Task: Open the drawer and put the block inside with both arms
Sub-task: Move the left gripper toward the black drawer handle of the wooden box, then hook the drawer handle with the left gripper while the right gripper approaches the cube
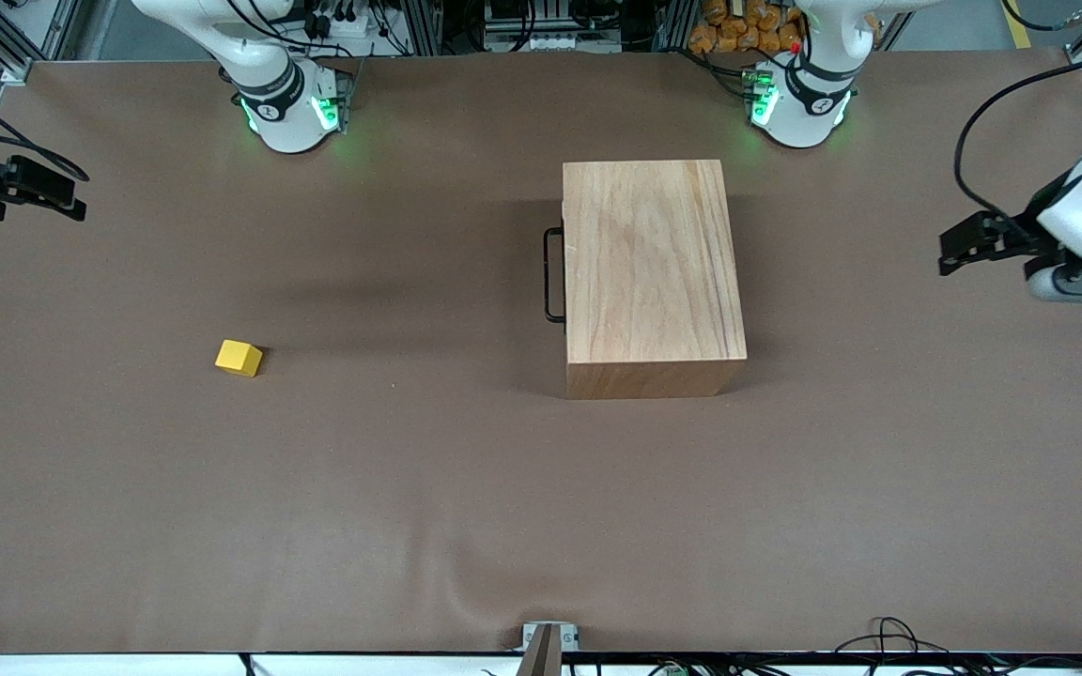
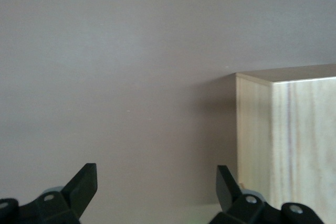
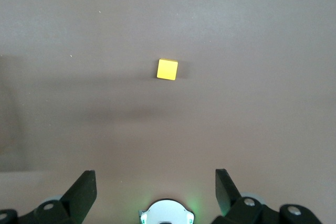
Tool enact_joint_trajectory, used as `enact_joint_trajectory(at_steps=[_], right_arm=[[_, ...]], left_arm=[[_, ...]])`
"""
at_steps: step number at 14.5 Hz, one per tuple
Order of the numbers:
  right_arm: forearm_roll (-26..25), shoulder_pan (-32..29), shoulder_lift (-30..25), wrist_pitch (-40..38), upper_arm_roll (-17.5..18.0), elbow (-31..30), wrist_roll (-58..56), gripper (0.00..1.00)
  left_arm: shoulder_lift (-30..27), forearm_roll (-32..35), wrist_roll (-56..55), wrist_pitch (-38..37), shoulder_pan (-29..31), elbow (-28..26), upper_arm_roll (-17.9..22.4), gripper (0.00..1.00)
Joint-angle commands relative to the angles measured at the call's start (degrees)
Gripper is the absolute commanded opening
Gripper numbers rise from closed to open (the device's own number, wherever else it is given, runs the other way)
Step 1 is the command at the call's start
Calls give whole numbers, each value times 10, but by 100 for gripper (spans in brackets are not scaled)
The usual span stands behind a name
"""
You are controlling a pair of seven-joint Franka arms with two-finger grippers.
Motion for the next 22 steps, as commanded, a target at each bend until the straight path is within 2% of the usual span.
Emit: enact_joint_trajectory(at_steps=[1, 4, 7, 12, 18, 22], right_arm=[[-2, -10, 3, -10, 7, 1, -1, 100], [-2, -20, 4, -17, 7, -5, -2, 100], [-2, -38, 1, -17, 7, -25, -6, 100], [-2, -35, 0, -3, 7, -34, -6, 100], [-2, -31, 4, 35, 10, -74, -2, 100], [-2, -27, 2, 55, 11, -100, -2, 100]], left_arm=[[23, -1, -89, 2, -41, 12, -16, 100], [38, 1, -193, 2, -107, 18, -18, 100], [71, -5, -288, 2, -158, 49, -18, 100], [154, -3, -499, 14, -283, 117, -17, 100], [219, -2, -651, 116, -379, 128, -12, 100], [269, -2, -695, 145, -419, 167, -11, 100]])
